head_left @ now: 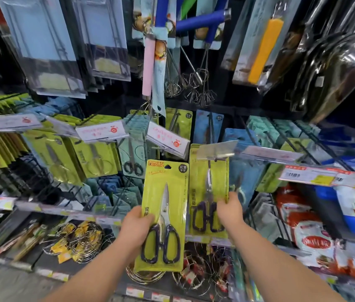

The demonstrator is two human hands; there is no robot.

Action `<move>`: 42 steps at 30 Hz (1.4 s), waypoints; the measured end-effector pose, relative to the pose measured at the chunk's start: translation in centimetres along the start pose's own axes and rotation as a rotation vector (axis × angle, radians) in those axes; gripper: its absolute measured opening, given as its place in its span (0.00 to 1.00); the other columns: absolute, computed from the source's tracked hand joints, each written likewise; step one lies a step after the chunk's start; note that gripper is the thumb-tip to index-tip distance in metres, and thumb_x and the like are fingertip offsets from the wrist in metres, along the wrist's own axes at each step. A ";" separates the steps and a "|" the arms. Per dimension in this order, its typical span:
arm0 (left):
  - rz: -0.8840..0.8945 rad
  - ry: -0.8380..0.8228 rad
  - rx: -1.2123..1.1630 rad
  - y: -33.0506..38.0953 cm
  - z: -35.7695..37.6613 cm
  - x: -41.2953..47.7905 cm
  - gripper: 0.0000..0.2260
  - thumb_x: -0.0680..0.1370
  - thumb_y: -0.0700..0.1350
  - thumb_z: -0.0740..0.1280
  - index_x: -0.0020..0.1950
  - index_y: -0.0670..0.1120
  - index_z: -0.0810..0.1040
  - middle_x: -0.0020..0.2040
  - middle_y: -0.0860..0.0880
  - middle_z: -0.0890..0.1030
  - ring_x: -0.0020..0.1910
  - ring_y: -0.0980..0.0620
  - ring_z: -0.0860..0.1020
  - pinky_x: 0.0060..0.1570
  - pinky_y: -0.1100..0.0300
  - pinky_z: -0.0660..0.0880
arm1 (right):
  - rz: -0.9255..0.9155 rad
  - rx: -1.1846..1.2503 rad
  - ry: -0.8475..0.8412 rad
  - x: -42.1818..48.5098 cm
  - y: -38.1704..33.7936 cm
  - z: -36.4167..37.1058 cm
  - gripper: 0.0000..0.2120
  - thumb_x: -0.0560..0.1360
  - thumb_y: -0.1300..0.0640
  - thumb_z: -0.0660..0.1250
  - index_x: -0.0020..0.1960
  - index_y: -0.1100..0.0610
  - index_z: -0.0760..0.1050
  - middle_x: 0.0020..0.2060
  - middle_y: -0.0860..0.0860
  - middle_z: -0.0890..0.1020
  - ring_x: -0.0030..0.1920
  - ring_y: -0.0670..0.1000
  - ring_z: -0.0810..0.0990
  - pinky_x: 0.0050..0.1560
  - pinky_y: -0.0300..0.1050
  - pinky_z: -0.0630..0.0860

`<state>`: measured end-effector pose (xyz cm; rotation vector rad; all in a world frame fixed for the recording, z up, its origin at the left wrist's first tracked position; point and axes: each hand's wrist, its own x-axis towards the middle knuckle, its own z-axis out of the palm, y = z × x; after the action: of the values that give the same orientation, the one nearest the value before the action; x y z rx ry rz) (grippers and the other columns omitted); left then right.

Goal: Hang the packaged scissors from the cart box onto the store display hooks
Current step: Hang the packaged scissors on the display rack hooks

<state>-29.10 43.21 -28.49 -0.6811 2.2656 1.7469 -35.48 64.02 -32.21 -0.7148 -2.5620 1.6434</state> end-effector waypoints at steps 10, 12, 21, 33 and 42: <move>0.042 -0.081 -0.097 -2.5 1.1 2.1 0.11 0.79 0.38 0.61 0.61 0.39 0.71 0.46 0.49 0.77 0.40 0.54 0.75 0.32 0.69 0.76 | -0.017 -0.035 -0.049 4.3 1.0 1.7 0.20 0.80 0.56 0.58 0.69 0.62 0.63 0.49 0.57 0.76 0.43 0.56 0.74 0.44 0.44 0.69; 0.045 -0.090 -0.101 -2.7 1.0 1.8 0.12 0.79 0.38 0.62 0.62 0.39 0.72 0.47 0.43 0.80 0.38 0.52 0.76 0.27 0.70 0.74 | -0.014 -0.014 -0.040 3.7 1.0 1.1 0.20 0.78 0.56 0.61 0.68 0.61 0.64 0.56 0.58 0.77 0.51 0.58 0.76 0.48 0.45 0.70; 0.104 -0.162 -0.103 -1.4 3.2 -0.1 0.11 0.78 0.41 0.64 0.60 0.40 0.74 0.53 0.39 0.81 0.52 0.45 0.80 0.60 0.42 0.74 | -0.070 0.227 -0.341 -6.5 1.2 -1.5 0.11 0.80 0.50 0.57 0.48 0.53 0.75 0.43 0.49 0.79 0.45 0.48 0.77 0.55 0.48 0.74; 0.123 -0.225 -0.012 0.1 6.6 0.7 0.14 0.77 0.41 0.64 0.62 0.41 0.72 0.53 0.44 0.82 0.53 0.45 0.80 0.59 0.43 0.75 | -0.181 0.056 -0.094 -6.5 1.7 -2.0 0.16 0.78 0.53 0.60 0.46 0.68 0.72 0.33 0.53 0.68 0.34 0.49 0.67 0.35 0.43 0.65; 0.183 -0.192 0.015 1.5 8.1 3.5 0.04 0.78 0.40 0.63 0.48 0.49 0.75 0.49 0.44 0.82 0.46 0.48 0.79 0.49 0.54 0.76 | -0.176 -0.014 -0.068 -2.0 1.4 -1.1 0.14 0.78 0.51 0.61 0.46 0.63 0.73 0.33 0.51 0.72 0.33 0.49 0.69 0.34 0.41 0.65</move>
<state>-33.83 50.39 -30.95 -0.2948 2.2658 1.7852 -32.89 64.74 -32.50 -0.4264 -2.5980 1.6227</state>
